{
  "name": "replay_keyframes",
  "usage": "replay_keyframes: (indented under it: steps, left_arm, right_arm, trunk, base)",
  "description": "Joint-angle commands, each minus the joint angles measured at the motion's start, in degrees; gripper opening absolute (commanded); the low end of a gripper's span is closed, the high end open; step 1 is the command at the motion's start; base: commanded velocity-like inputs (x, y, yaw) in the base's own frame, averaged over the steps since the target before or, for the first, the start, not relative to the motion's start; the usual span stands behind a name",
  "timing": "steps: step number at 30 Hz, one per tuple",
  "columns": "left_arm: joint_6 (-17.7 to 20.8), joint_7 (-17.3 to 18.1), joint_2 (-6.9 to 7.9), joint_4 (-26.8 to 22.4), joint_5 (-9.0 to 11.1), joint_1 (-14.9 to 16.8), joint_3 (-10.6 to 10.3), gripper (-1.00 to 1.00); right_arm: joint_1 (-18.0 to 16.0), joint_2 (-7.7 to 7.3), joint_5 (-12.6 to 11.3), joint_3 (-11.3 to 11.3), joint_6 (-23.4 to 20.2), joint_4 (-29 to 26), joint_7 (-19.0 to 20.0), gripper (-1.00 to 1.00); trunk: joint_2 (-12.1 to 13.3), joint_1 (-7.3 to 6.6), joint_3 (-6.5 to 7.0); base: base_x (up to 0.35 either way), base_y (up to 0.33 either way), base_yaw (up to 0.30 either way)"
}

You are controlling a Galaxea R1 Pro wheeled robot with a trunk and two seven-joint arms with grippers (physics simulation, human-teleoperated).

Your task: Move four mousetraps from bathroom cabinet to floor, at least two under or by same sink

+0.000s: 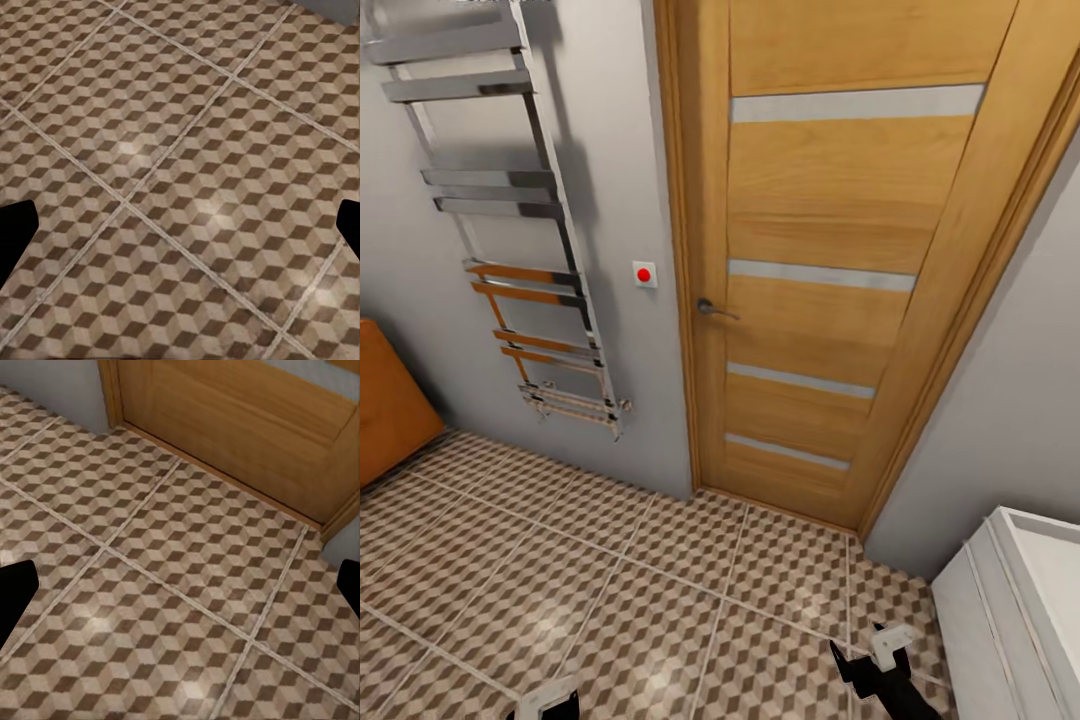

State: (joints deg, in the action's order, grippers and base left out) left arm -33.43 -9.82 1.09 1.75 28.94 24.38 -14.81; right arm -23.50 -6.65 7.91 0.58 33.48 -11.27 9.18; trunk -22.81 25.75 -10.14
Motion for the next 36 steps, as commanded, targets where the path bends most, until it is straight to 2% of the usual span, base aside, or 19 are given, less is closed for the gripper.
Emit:
replay_keyframes:
  steps: [1, 36]
  left_arm:
    - [-0.2, -0.3, -0.03, 0.2, 0.1, 0.1, -0.5, 1.00]
    - [-0.2, -0.3, -0.04, 0.2, 0.1, 0.1, -0.5, 1.00]
  right_arm:
    - [0.0, -0.03, 0.2, 0.0, 0.2, 0.0, 0.0, 1.00]
    - [0.0, -0.03, 0.2, 0.0, 0.2, 0.0, 0.0, 1.00]
  trunk:
    - [-0.1, 0.03, -0.11]
    - [-0.1, 0.03, -0.11]
  base:
    - [0.000, 0.000, 0.252]
    - [0.000, 0.000, 0.252]
